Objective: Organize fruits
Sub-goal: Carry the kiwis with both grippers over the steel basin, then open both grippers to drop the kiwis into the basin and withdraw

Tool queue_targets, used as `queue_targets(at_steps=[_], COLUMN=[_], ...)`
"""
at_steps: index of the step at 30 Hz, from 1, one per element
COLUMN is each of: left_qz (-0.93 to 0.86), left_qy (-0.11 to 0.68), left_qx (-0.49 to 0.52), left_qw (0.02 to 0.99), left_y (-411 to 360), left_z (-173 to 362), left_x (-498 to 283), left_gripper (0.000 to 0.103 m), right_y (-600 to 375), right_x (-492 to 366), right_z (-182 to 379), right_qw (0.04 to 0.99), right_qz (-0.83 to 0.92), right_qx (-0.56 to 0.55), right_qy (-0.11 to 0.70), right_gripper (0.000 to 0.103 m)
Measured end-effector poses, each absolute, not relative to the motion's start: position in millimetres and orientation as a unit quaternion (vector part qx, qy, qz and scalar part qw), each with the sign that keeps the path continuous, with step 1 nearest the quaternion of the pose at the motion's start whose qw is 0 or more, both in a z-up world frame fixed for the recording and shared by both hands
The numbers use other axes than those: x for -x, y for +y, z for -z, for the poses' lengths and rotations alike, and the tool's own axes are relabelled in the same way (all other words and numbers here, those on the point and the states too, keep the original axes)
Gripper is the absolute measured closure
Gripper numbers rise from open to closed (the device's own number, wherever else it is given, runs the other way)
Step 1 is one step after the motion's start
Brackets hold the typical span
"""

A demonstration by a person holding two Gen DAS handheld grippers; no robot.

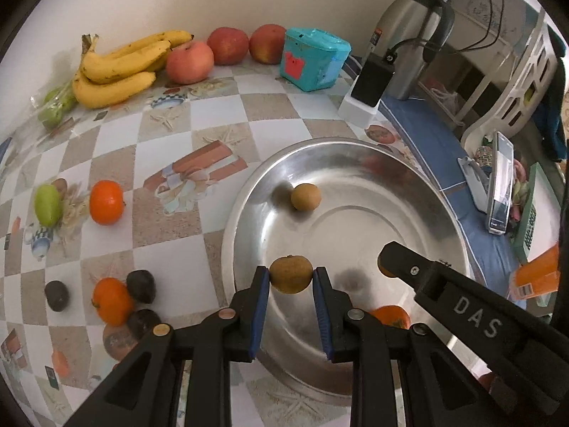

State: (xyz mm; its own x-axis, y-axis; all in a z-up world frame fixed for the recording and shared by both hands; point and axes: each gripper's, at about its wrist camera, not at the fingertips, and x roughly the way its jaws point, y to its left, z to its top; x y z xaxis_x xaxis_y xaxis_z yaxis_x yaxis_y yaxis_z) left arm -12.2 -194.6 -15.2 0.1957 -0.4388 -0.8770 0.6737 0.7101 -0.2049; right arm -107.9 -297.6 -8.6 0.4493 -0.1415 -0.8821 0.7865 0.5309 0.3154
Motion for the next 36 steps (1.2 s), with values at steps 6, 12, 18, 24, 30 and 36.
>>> queue_targets(at_steps=[6, 12, 18, 24, 30, 36], left_qz=[0.37, 0.369, 0.333, 0.266, 0.231, 0.216], left_qy=[0.519, 0.518, 0.524, 0.538, 0.541, 0.539], left_qx=[-0.104, -0.102, -0.087, -0.079, -0.086, -0.093], left_qw=[0.764, 0.765, 0.779, 0.796, 0.804, 0.809], left_y=[-195, -187, -163, -135, -119, -113], left_z=[16, 10, 2, -1, -4, -5], left_x=[12, 13, 2, -14, -21, -23], left_gripper=[0.074, 0.074, 0.074, 0.074, 0.074, 0.074], right_y=[-301, -300, -295, -281, -266, -262], right_x=[106, 109, 108, 105, 102, 99], right_z=[7, 3, 1, -3, -8, -8], right_qw=[0.763, 0.766, 0.768, 0.777, 0.787, 0.788], right_qz=[0.313, 0.32, 0.317, 0.303, 0.29, 0.287], right_qx=[-0.371, -0.366, -0.354, -0.326, -0.302, -0.292], right_qy=[0.426, 0.421, 0.43, 0.445, 0.454, 0.459], right_gripper=[0.068, 0.063, 0.063, 0.063, 0.063, 0.063])
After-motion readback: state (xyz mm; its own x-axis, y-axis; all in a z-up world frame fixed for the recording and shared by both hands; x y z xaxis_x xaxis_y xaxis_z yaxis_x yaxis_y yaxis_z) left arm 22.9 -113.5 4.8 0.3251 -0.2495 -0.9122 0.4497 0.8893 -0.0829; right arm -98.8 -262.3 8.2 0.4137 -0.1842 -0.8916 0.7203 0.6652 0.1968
